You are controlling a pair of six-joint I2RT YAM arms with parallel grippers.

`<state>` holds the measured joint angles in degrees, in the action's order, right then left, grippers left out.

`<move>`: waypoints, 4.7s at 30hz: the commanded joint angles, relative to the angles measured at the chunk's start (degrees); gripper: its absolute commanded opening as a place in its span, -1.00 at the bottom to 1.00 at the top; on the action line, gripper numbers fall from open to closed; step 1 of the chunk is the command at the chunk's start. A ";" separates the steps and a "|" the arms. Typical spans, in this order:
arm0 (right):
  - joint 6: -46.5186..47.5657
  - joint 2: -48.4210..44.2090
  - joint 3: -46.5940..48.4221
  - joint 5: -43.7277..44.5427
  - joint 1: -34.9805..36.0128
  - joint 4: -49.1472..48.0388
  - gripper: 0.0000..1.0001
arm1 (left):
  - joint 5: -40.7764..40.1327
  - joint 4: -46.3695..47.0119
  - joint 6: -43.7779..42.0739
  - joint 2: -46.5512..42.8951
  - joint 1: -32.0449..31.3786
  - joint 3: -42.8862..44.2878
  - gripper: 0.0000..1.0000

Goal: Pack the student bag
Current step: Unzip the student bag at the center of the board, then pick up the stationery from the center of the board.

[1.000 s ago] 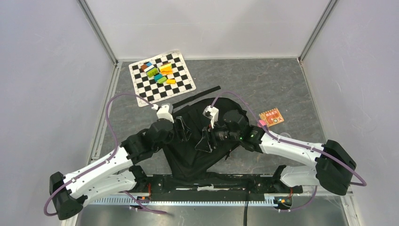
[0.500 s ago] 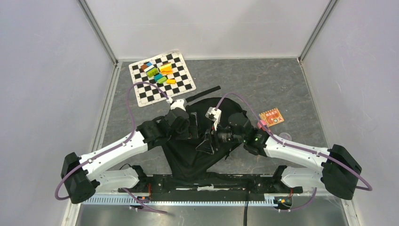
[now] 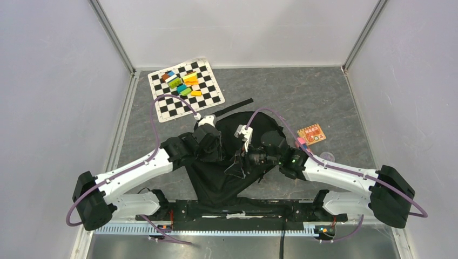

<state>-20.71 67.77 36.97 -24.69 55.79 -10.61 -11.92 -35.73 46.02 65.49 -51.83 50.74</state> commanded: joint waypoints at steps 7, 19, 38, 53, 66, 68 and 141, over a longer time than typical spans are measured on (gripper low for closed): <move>1.27 -2.89 -0.21 0.56 0.66 -2.11 0.22 | 2.07 3.02 3.97 -4.63 -0.37 -2.88 -0.74; 3.31 -5.83 4.94 15.87 -0.13 8.32 0.44 | 1.03 2.46 4.95 -7.68 -0.33 -3.98 -0.96; 16.46 11.44 13.03 30.38 4.52 16.79 0.77 | 0.37 2.24 5.22 -10.07 -0.37 -3.35 -0.96; 7.88 8.02 11.34 42.29 -5.43 19.85 -0.21 | -2.23 -0.98 5.66 -10.13 -0.37 -4.07 -0.96; 9.92 5.43 10.20 27.86 -7.45 19.27 0.35 | -2.14 0.09 4.46 -9.66 -0.35 -2.37 -0.96; 10.85 2.78 11.44 26.55 -7.52 20.85 0.75 | -2.23 0.09 4.26 -9.66 -0.37 -1.90 -0.96; -7.64 -9.33 11.97 12.01 -19.81 3.58 -1.00 | -1.81 2.31 3.29 -9.34 -0.37 0.21 -0.96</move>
<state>-19.62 56.31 50.13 -10.46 30.33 9.34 -12.58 -34.26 50.52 56.73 -52.14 48.05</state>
